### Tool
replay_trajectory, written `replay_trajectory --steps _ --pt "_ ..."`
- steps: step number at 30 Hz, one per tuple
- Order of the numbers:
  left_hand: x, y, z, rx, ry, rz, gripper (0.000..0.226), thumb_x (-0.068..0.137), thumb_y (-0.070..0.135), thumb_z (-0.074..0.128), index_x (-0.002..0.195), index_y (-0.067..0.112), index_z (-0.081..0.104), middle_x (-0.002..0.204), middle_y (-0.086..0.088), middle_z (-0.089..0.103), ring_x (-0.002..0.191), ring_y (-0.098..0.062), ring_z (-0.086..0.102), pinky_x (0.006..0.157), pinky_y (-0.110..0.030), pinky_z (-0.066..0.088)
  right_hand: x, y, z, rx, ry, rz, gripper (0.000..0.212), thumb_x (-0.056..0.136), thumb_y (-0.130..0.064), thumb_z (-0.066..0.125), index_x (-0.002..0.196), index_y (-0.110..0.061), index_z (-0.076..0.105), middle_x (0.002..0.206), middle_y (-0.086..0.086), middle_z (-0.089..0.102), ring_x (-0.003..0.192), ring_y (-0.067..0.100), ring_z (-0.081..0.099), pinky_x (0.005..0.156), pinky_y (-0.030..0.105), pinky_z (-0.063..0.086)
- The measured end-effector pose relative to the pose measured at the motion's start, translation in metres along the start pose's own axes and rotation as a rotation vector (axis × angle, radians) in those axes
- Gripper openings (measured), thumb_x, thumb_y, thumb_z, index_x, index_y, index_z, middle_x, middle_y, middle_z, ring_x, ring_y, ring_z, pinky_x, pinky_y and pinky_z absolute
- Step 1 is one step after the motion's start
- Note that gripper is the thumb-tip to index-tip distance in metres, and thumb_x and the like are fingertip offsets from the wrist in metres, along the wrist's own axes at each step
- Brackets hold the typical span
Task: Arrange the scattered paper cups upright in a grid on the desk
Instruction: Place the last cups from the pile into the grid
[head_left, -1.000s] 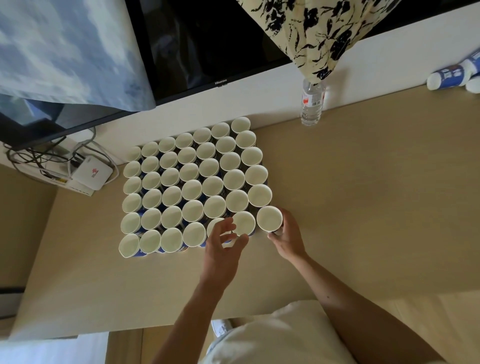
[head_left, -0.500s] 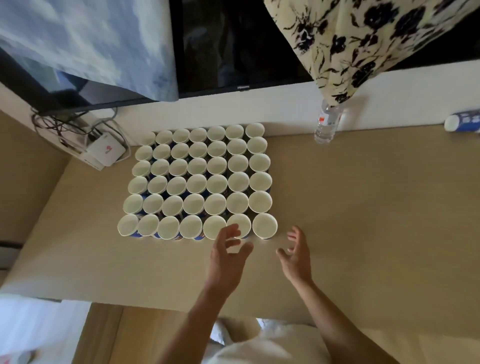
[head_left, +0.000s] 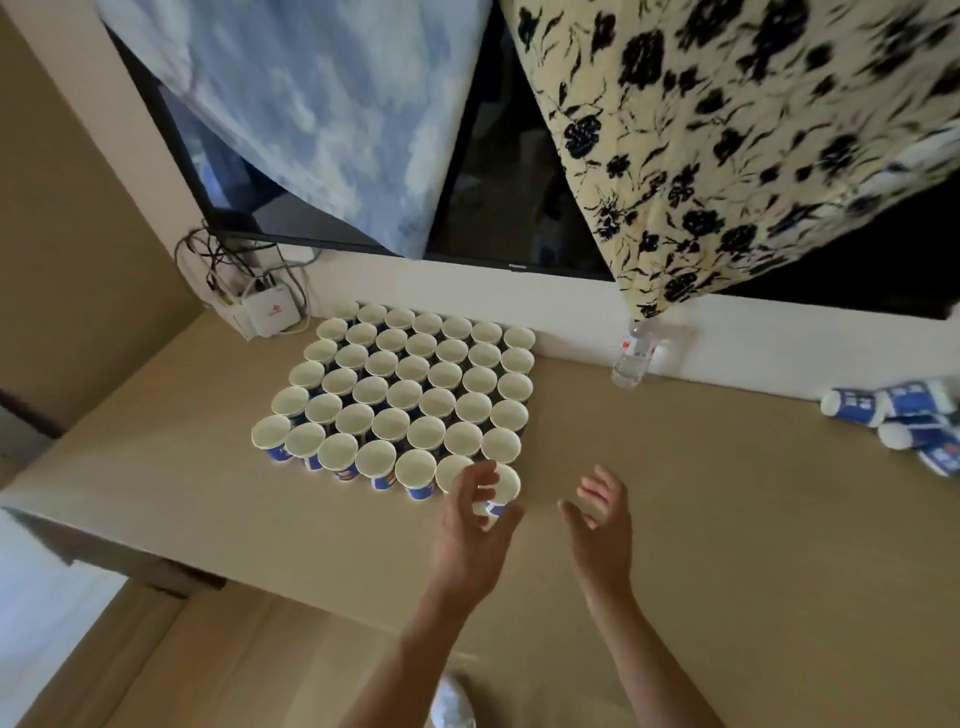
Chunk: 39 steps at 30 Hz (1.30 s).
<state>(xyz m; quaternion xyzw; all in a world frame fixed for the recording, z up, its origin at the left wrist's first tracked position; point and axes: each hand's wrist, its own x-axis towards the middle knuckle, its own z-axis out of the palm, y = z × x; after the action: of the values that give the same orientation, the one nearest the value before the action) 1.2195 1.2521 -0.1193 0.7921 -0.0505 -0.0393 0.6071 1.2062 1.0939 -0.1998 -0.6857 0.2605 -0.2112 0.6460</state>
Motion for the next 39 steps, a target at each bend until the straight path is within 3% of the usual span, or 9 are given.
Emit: replay_trajectory --steps 5,7,9,14,20,26,29,33,39 --pt "-0.044 0.036 0.046 -0.093 -0.013 0.014 0.046 0.074 0.04 0.066 0.117 0.027 0.055 0.117 0.012 0.062 0.102 0.002 0.059 0.08 -0.021 0.05 -0.024 -0.034 -0.064 -0.008 -0.057 -0.091 0.079 0.068 -0.052 0.075 0.133 -0.014 0.052 0.121 -0.003 0.061 0.104 -0.003 0.062 0.077 0.015 0.052" --pt "-0.062 0.051 0.066 -0.115 -0.044 0.041 0.048 0.074 0.046 0.066 0.118 0.031 0.054 0.118 0.014 0.061 0.104 0.002 0.058 0.081 -0.021 0.05 -0.029 -0.043 -0.093 -0.014 -0.04 -0.113 0.084 0.064 -0.058 0.072 0.133 -0.012 0.053 0.121 -0.001 0.062 0.102 -0.004 0.063 0.076 0.013 0.052" --pt "-0.076 0.063 0.085 -0.119 -0.078 0.074 0.052 0.072 0.054 0.062 0.119 0.034 0.053 0.118 0.015 0.061 0.106 0.0 0.058 0.082 -0.024 0.051 -0.03 -0.048 -0.118 -0.026 -0.012 -0.127 0.08 0.069 -0.053 0.075 0.132 -0.01 0.054 0.122 0.002 0.063 0.102 -0.003 0.064 0.075 0.014 0.052" --pt "-0.096 0.071 0.136 -0.082 -0.116 0.089 0.058 0.071 0.057 0.06 0.122 0.029 0.055 0.117 0.013 0.062 0.104 0.0 0.058 0.081 -0.026 0.053 -0.024 -0.036 -0.174 -0.004 0.04 -0.075 0.048 0.086 -0.015 0.077 0.128 -0.012 0.055 0.122 0.008 0.064 0.107 0.016 0.066 0.075 0.015 0.052" --pt "-0.092 0.092 0.236 -0.039 -0.171 0.086 0.055 0.073 0.055 0.065 0.121 0.029 0.055 0.119 0.007 0.062 0.103 0.0 0.058 0.078 -0.022 0.052 0.034 -0.022 -0.257 0.031 0.073 -0.043 0.048 0.086 -0.021 0.078 0.128 -0.012 0.057 0.125 0.007 0.064 0.107 0.017 0.066 0.075 0.017 0.051" --pt "-0.076 0.112 0.381 0.017 -0.198 0.054 0.045 0.079 0.04 0.071 0.12 0.028 0.057 0.115 0.009 0.063 0.105 -0.009 0.062 0.079 -0.031 0.056 0.123 -0.012 -0.378 0.011 0.061 0.008 0.04 0.086 -0.02 0.078 0.121 -0.014 0.06 0.116 0.001 0.064 0.101 0.016 0.067 0.077 0.019 0.047" --pt "-0.073 0.113 0.441 -0.01 -0.196 0.003 0.039 0.087 0.016 0.075 0.122 0.021 0.058 0.113 0.004 0.065 0.104 -0.015 0.064 0.077 -0.024 0.052 0.151 0.005 -0.435 -0.015 0.088 0.041 0.037 0.085 -0.019 0.079 0.117 -0.017 0.06 0.112 0.001 0.065 0.095 0.009 0.067 0.076 0.017 0.048" --pt "-0.079 0.121 0.49 0.004 -0.214 -0.046 0.038 0.088 0.007 0.073 0.123 0.014 0.059 0.112 0.001 0.065 0.102 -0.015 0.064 0.07 -0.011 0.05 0.177 0.029 -0.495 -0.091 0.122 0.124 0.042 0.085 -0.016 0.079 0.121 -0.012 0.058 0.111 0.004 0.063 0.089 0.002 0.065 0.073 0.01 0.048" --pt "-0.082 0.116 0.52 0.07 -0.239 -0.097 0.037 0.088 0.01 0.073 0.121 0.021 0.059 0.112 0.008 0.066 0.102 -0.005 0.064 0.072 -0.016 0.052 0.237 0.061 -0.538 -0.26 0.166 0.223 0.055 0.083 -0.01 0.078 0.13 -0.006 0.05 0.118 0.014 0.061 0.092 0.022 0.064 0.079 0.024 0.052"
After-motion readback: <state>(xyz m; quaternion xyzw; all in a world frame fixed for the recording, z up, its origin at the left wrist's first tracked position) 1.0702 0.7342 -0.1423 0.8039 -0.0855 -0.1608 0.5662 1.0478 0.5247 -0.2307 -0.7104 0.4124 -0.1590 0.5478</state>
